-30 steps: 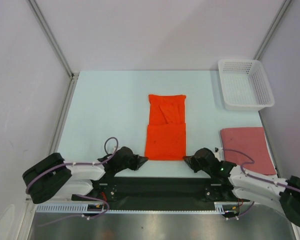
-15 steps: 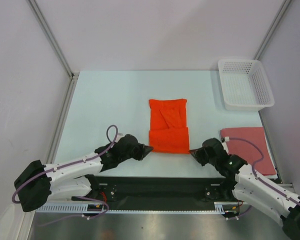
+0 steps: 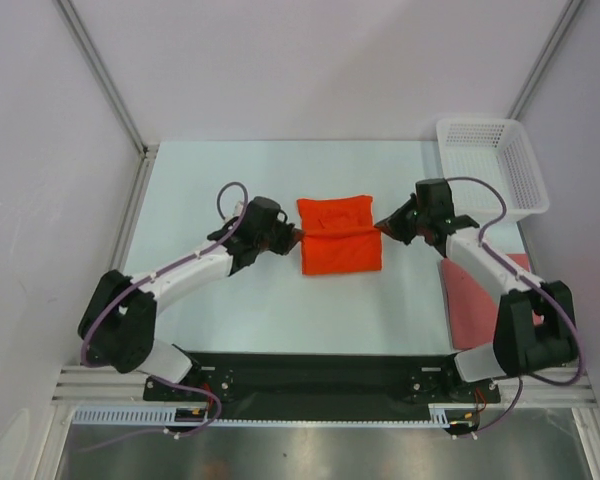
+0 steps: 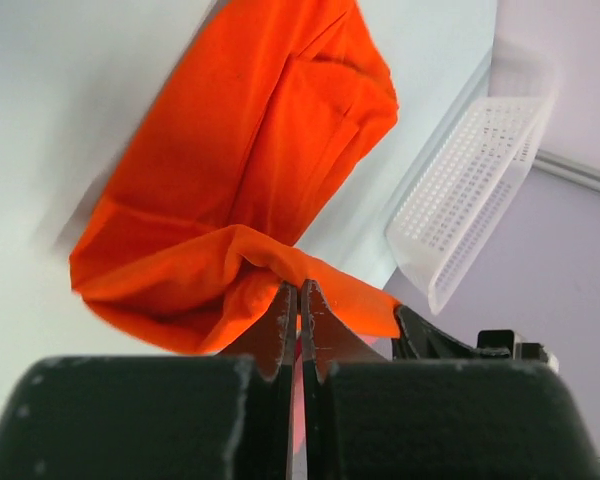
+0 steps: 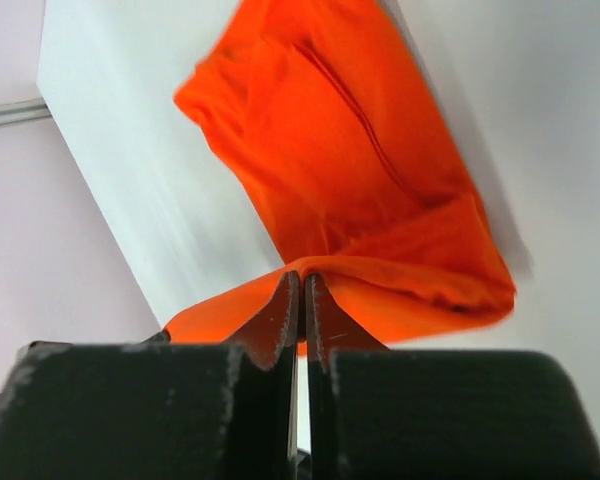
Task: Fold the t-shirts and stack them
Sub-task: Fold the tshirt
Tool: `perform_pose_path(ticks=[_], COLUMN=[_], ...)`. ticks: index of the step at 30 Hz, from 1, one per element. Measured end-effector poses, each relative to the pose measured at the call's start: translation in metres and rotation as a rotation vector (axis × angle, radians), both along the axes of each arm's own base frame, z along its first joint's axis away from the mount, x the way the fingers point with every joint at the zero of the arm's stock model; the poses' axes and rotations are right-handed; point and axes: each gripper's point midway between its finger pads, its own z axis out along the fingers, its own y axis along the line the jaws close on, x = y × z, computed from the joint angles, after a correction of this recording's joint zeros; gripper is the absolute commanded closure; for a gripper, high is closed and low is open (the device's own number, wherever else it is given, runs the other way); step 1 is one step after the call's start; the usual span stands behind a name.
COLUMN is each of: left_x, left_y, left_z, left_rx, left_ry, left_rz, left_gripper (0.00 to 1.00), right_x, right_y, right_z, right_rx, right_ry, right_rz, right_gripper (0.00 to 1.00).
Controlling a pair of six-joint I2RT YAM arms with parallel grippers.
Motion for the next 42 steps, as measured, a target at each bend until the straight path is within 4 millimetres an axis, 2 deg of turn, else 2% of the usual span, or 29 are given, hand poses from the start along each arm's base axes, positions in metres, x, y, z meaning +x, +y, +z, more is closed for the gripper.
perform_pose_path(ticks=[4, 10, 13, 20, 30, 38, 41, 42], left_x=[0.032, 0.074, 0.094, 0.128, 0.166, 0.182, 0.185, 0.185], left_y=[-0.002, -0.001, 0.002, 0.012, 0.01, 0.007, 0.009, 0.01], left_z=[-0.002, -0.006, -0.007, -0.023, -0.044, -0.056, -0.06, -0.061], left_rx=[0.027, 0.062, 0.064, 0.08, 0.094, 0.067, 0.068, 0.067], left_ry=[-0.007, -0.02, -0.025, -0.005, -0.003, 0.005, 0.008, 0.008], left_rz=[-0.006, 0.004, 0.016, 0.049, 0.029, 0.012, 0.013, 0.005], left_gripper=[1.0, 1.0, 1.0, 1.0, 1.0, 1.0, 1.0, 0.95], right_x=[0.041, 0.088, 0.105, 0.138, 0.163, 0.18, 0.187, 0.188], right_y=[-0.001, 0.001, 0.004, 0.016, 0.016, 0.012, 0.015, 0.015], right_z=[-0.003, -0.013, -0.019, -0.027, -0.045, -0.046, -0.053, -0.057], right_rx=[0.003, 0.036, 0.058, 0.104, 0.123, 0.14, 0.153, 0.156], right_ry=[-0.002, 0.007, 0.012, 0.002, 0.018, 0.008, 0.012, 0.017], right_rz=[0.05, 0.114, 0.137, 0.177, 0.167, 0.151, 0.154, 0.154], right_gripper=[1.0, 1.0, 1.0, 1.0, 1.0, 1.0, 0.89, 0.87])
